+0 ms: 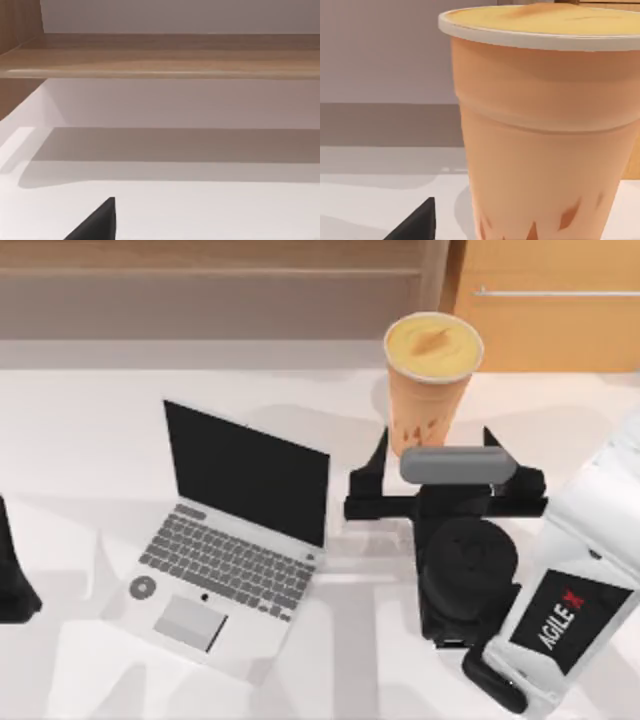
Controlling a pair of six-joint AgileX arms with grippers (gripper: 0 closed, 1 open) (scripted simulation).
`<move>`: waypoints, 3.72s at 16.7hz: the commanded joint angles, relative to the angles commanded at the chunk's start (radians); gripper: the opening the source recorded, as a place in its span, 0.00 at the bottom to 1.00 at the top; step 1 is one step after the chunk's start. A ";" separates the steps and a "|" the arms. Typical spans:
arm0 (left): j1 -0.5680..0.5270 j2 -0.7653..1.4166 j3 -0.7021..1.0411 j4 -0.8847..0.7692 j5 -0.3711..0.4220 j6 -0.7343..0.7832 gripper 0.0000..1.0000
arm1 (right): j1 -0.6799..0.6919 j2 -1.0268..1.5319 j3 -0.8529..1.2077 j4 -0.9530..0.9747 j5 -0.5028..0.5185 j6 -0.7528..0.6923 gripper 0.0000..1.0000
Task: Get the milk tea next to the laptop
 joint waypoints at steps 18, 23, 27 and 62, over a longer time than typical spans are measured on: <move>0.000 0.000 0.000 0.000 0.000 0.000 1.00 | -0.151 0.091 0.267 -0.169 -0.152 -0.003 1.00; 0.000 0.000 0.000 0.000 0.000 0.000 1.00 | -0.151 0.091 0.267 -0.169 -0.152 -0.003 0.77; 0.000 0.000 0.000 0.000 0.000 0.000 1.00 | -0.151 0.091 0.267 -0.169 -0.152 -0.003 0.47; 0.000 0.000 0.000 0.000 0.000 0.000 1.00 | -0.064 -0.162 0.039 -0.075 0.123 -0.152 0.00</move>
